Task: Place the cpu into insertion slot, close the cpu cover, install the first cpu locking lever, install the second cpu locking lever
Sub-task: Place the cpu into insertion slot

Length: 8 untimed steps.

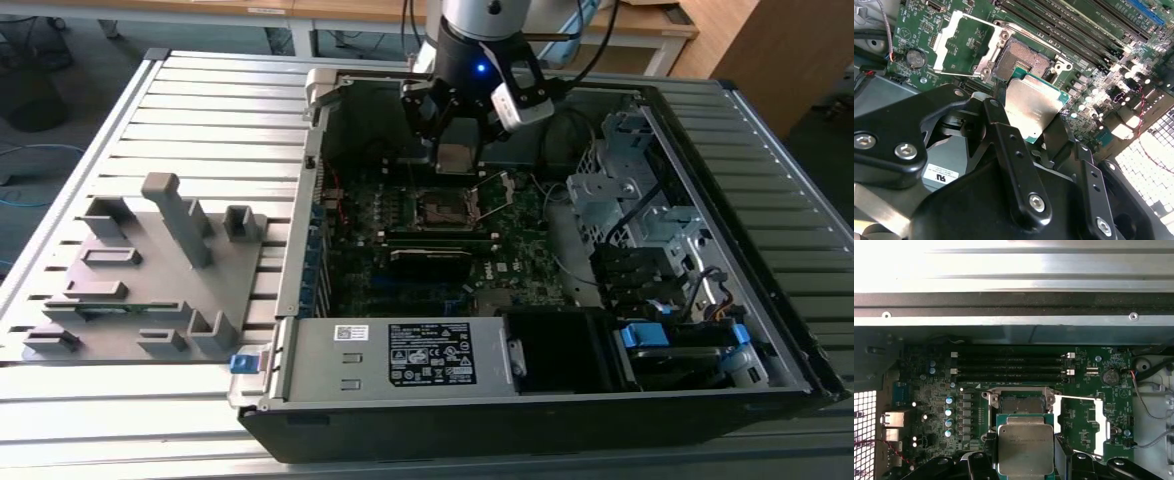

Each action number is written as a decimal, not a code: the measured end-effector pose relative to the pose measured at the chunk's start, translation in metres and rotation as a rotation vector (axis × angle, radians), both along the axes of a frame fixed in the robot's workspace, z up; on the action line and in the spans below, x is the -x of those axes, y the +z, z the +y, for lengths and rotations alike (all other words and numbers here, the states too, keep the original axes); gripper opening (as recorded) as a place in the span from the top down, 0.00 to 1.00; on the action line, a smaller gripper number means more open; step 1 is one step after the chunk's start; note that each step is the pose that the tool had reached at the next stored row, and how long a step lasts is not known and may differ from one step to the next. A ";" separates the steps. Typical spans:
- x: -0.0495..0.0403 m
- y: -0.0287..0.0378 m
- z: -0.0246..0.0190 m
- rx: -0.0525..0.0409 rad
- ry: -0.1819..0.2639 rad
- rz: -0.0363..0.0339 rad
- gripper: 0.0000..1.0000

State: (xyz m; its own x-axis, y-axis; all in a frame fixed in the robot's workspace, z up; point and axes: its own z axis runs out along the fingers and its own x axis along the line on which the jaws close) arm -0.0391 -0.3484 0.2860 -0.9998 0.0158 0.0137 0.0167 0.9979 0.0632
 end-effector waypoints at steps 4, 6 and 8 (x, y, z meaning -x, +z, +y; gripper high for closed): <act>0.0003 -0.0001 0.0000 0.0000 0.000 0.0000 0.46; 0.0003 -0.0004 0.0000 -0.0001 0.000 -0.0001 0.46; 0.0004 -0.0019 0.0000 -0.0002 0.000 -0.0003 0.46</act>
State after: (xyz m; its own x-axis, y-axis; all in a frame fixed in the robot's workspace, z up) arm -0.0395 -0.3484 0.2842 -0.9998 0.0158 0.0134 0.0166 0.9978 0.0634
